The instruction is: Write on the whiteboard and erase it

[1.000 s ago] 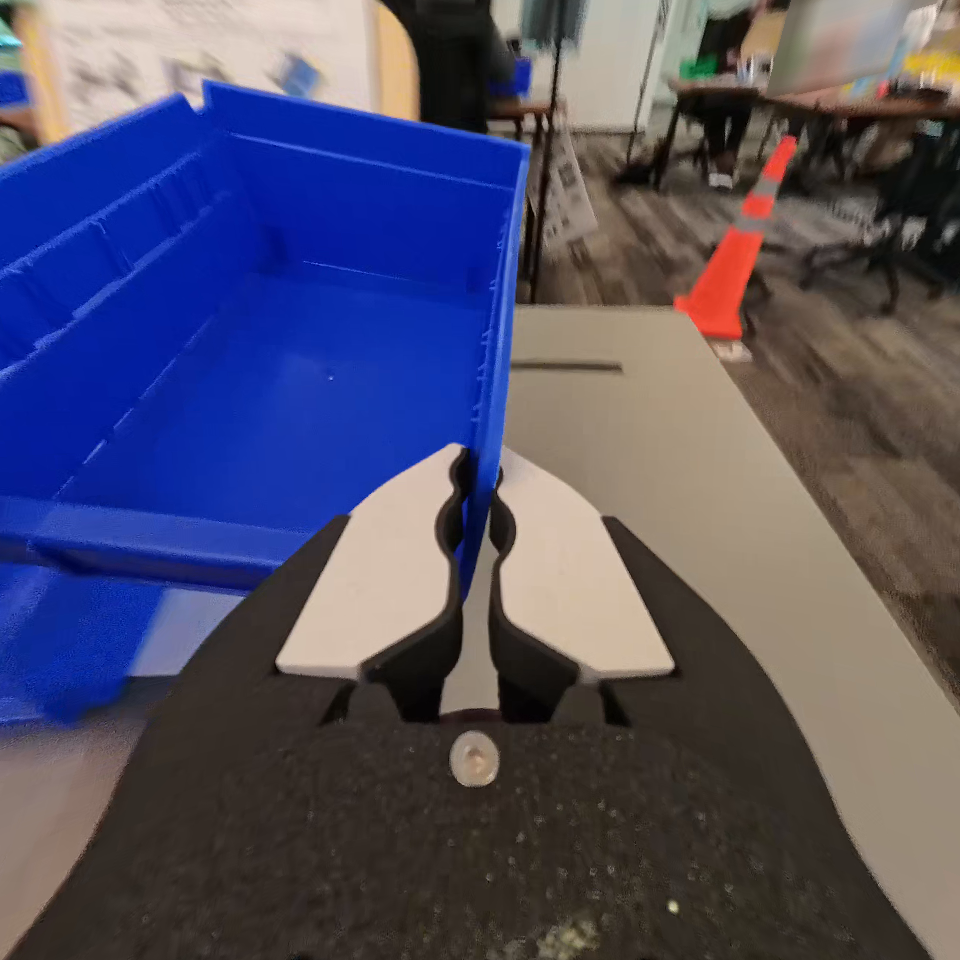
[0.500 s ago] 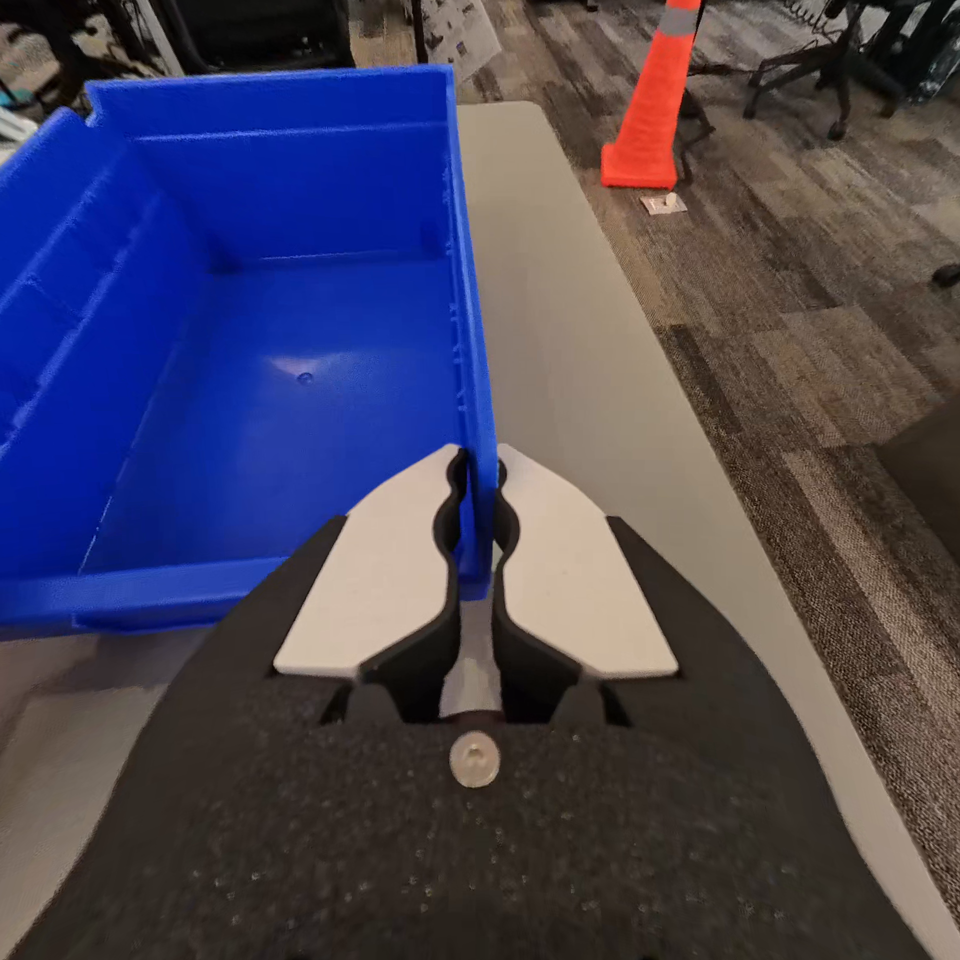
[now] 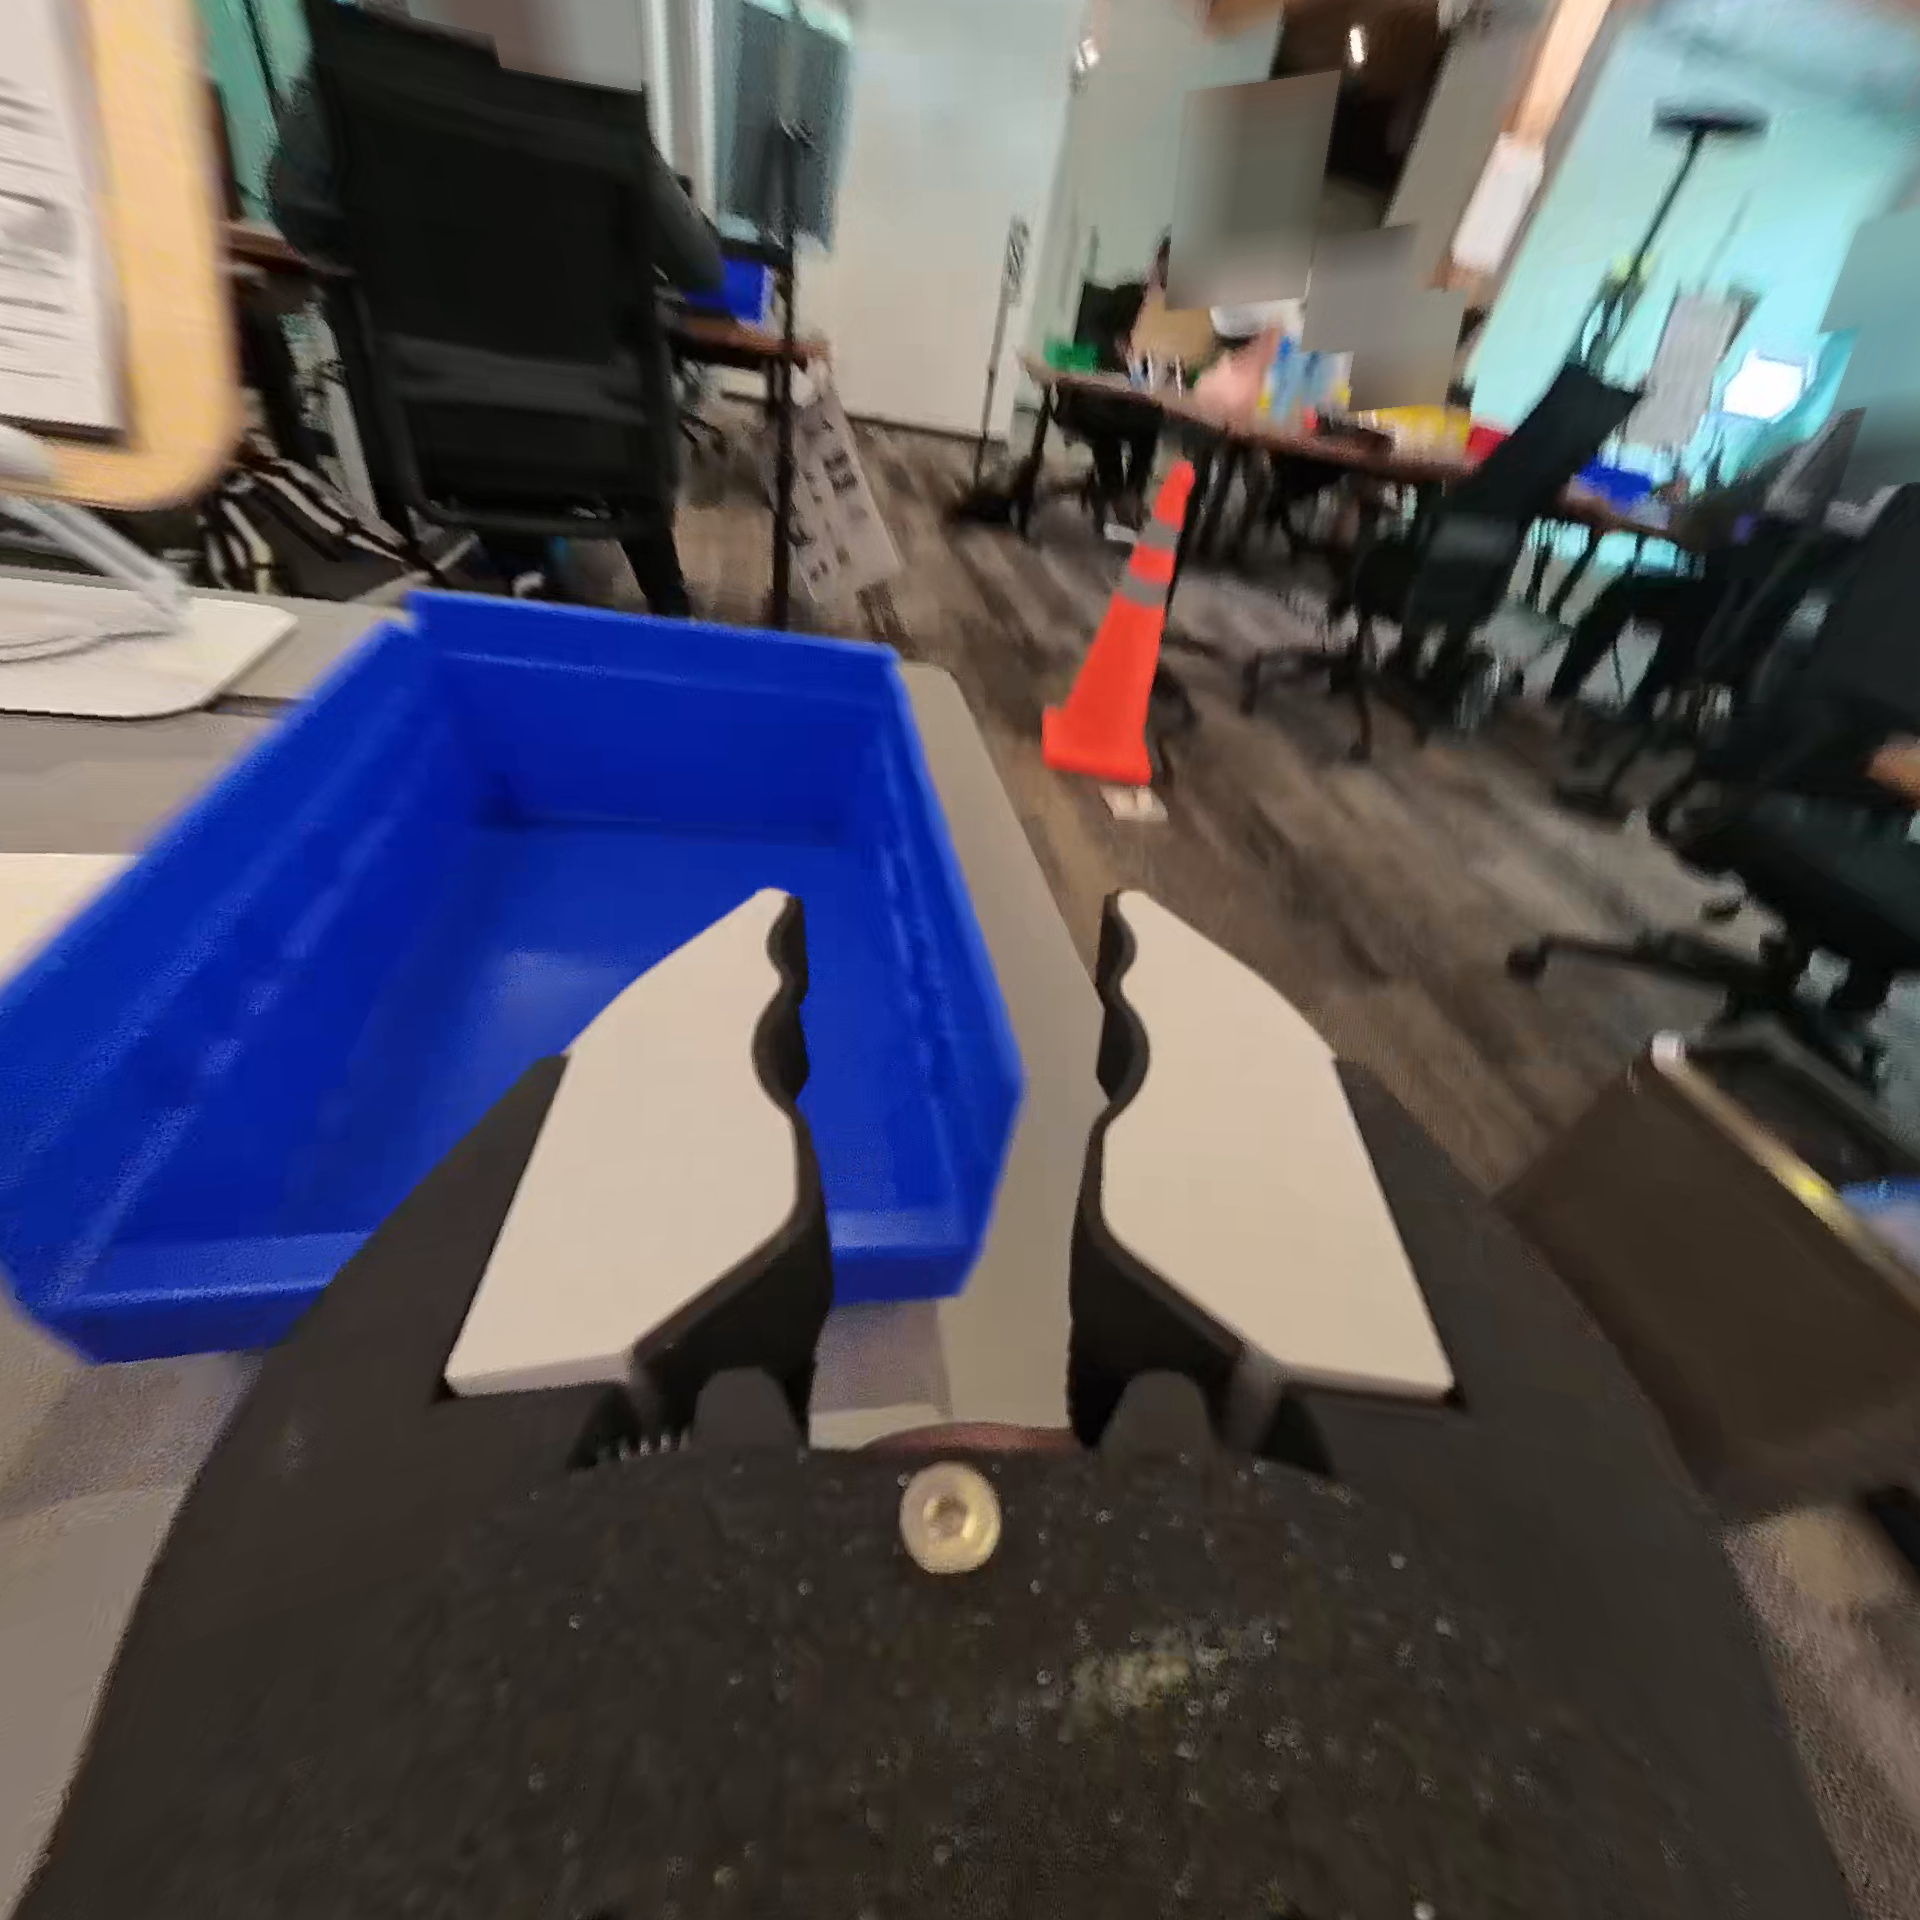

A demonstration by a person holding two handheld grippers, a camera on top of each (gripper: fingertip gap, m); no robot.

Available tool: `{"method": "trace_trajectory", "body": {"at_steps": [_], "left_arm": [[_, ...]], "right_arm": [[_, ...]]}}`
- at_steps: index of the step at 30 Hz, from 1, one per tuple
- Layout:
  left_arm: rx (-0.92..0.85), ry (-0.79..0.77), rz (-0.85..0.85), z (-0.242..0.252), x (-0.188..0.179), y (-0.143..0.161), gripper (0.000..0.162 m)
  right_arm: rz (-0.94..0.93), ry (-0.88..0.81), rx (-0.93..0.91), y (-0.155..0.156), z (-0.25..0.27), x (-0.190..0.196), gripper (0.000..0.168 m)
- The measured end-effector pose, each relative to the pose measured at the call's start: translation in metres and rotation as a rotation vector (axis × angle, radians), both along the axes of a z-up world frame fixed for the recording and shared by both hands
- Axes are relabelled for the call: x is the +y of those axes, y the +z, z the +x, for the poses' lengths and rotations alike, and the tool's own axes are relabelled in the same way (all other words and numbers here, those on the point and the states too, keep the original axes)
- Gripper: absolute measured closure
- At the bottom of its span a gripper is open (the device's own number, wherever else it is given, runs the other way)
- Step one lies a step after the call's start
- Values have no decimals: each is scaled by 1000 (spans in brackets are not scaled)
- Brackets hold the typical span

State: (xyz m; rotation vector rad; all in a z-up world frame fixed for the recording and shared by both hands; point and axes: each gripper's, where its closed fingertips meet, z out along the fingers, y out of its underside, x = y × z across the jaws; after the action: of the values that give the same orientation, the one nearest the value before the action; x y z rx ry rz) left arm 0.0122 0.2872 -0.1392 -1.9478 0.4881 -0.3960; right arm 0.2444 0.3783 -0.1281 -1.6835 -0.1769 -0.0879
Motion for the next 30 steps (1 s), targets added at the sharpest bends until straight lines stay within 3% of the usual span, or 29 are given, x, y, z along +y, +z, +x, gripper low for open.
{"method": "trace_trajectory", "body": {"at_steps": [2,5,8,10,13,15,16,17,18,24,30], "left_arm": [[36,52,38,-55,-23,18,100],[113,302,87,-175,-50,24,101],[155,560,71,-287,-77,2,102],[134,645,10,-331,-92,-22,101],[70,652,-67,-352,-95,-52,103],[67,642,-107,-354,-90,-67,108],[55,627,-121,-352,-87,-73,123],[49,615,-139,-349,-84,-78,153],[65,621,-137,-350,-83,-80,156],[120,700,-80,-381,-91,-61,158],[72,786,-22,-474,-116,-34,159]], "right_arm": [[36,104,-47,17,-49,-14,113],[-20,358,18,18,-161,-42,111],[-113,644,198,3,-287,-92,94],[-213,727,275,-20,-350,-122,93],[-356,658,297,-62,-399,-133,98],[-358,553,235,-78,-407,-123,110],[-354,490,186,-86,-406,-115,124],[-367,427,143,-93,-404,-109,152],[-381,404,118,-96,-403,-107,164],[-312,393,74,-80,-430,-118,166],[-216,487,73,-46,-525,-133,165]]}}
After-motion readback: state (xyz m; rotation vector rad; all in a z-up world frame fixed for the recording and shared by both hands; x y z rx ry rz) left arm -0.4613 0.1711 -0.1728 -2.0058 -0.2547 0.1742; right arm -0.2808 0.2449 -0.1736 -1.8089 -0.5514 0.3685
